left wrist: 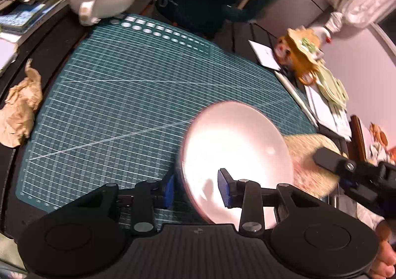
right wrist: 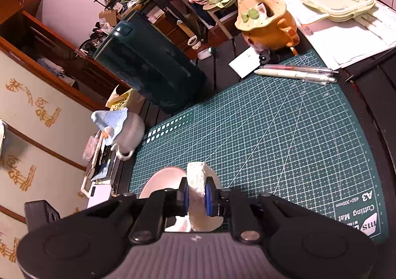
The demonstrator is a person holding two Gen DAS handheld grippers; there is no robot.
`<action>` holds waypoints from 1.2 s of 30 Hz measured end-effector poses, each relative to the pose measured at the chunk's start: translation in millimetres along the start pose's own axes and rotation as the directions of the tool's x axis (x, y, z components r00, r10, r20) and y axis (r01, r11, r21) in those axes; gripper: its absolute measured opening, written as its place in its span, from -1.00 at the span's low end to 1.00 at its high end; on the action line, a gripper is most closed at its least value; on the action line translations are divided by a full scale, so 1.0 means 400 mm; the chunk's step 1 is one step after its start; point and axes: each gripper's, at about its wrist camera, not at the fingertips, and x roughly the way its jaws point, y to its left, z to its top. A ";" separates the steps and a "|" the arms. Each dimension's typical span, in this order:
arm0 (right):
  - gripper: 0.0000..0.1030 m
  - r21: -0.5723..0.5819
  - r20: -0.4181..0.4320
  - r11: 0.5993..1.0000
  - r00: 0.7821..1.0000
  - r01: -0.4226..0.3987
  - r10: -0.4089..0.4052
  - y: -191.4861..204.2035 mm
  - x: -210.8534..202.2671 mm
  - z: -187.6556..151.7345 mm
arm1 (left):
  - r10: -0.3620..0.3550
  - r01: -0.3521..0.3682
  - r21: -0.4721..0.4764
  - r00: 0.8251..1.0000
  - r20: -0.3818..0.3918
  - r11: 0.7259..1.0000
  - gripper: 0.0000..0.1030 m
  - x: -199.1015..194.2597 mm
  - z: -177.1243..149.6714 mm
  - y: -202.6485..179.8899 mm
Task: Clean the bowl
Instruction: 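Hold the bowl with the left tool while the right tool rubs the sponge on its base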
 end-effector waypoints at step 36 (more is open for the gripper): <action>-0.77 0.036 0.058 0.999 0.998 -0.012 0.010 -0.004 -0.023 0.017 | -0.035 0.035 -0.014 0.999 -0.004 0.999 -0.28 0.043 0.016 0.002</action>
